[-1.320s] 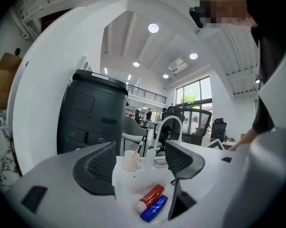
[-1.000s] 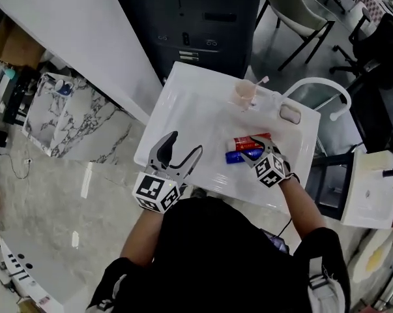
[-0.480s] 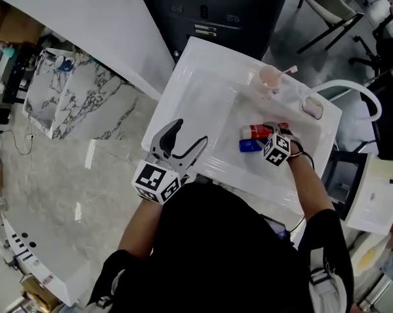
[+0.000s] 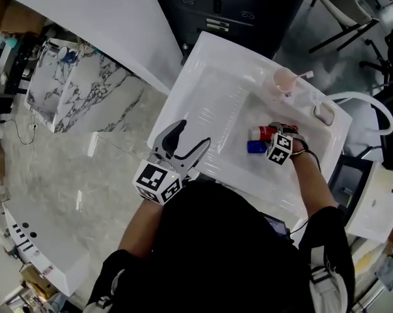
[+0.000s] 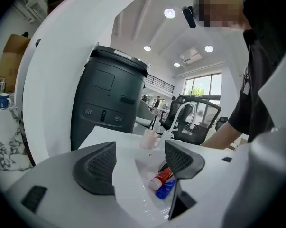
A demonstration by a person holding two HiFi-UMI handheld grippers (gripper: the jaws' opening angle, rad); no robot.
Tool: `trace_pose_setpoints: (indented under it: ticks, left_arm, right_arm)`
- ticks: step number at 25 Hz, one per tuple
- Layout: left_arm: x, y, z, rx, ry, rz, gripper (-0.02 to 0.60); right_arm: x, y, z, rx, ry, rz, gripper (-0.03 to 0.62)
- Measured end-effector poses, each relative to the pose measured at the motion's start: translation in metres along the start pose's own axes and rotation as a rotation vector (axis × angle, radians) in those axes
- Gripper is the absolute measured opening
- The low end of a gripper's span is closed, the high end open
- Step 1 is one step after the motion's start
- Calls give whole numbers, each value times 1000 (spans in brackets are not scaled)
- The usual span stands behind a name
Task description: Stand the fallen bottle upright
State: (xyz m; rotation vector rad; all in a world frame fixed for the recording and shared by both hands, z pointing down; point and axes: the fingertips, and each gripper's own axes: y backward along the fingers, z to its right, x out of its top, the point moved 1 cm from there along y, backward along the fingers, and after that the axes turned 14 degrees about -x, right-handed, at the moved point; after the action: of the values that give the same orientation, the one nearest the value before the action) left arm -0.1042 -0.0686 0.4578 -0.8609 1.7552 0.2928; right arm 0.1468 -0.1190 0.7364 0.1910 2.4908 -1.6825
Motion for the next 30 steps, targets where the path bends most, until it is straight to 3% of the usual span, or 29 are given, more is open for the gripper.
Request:
trace_pose_setpoints:
  ticks: [30]
  left_arm:
    - [-15, 13, -30, 47, 63, -33, 334]
  right_arm:
    - [4, -57, -1, 150, 96, -93, 305]
